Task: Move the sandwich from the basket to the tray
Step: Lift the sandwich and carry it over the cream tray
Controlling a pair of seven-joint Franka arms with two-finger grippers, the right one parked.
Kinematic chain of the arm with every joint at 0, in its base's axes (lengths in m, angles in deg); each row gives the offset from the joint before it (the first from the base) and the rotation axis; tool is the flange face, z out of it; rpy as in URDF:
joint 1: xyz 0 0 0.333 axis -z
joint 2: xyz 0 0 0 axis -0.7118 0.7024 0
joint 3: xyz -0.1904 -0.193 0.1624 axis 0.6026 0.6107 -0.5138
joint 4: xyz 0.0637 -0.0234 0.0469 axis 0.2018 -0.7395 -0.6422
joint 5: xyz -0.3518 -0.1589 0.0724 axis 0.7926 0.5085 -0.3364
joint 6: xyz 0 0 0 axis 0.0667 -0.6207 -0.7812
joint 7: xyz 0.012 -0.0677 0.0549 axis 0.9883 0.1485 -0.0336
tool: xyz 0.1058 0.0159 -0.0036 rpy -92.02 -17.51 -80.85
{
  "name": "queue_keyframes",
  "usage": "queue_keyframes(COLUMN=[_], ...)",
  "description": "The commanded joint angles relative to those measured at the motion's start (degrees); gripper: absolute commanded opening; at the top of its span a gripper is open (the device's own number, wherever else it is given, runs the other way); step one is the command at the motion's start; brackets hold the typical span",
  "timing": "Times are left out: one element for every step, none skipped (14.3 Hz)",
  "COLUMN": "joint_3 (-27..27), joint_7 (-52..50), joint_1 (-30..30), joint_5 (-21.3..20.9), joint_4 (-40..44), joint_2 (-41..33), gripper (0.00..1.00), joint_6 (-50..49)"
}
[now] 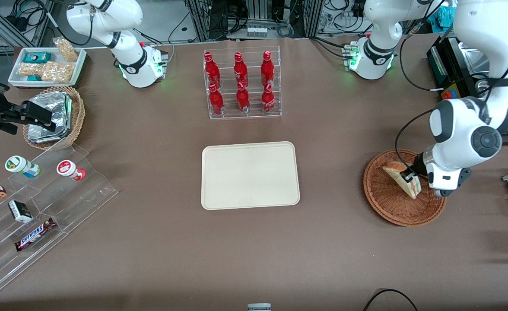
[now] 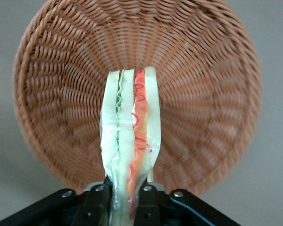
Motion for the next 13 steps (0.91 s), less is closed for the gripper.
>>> queue_keyframes(joint_3=[0.2,0.6,0.7,0.7,0.8,0.7,0.7,0.7,0.7,0.7,0.7,0.7,0.8], joint_7=[4.8,13.2,17.6,17.1,16.8,16.6,15.7,14.3,13.3,11.2,9.3,7.8,6.0], joint_1=[4.3,6.4,8.3,10.5,12.9,16.0,18.5,20.9,23.3,25.9,28.2,29.9,32.0], joint_5=[-2.8,-4.3,-4.1,-4.0,-4.0,-3.1,-1.4,0.5,1.4,2.4,2.7,3.3,4.4], joint_4=[9.4,9.9,10.3,10.6,10.8,11.6,12.4,13.4,14.4,16.2,18.4,21.3,25.0], joint_2=[1.3,1.6,2.2,2.2,2.4,3.6,4.6,5.9,7.4,9.2,11.6,14.4,17.5], gripper=[0.03,0.04,0.04,0.04,0.03,0.01,0.0,0.0,0.0,0.0,0.0,0.0,0.0], joint_6=[-11.3,-11.2,-10.7,-10.0,-9.6,-8.3,-7.1,-5.9,-4.6,-3.2,-2.4,-2.0,-1.9])
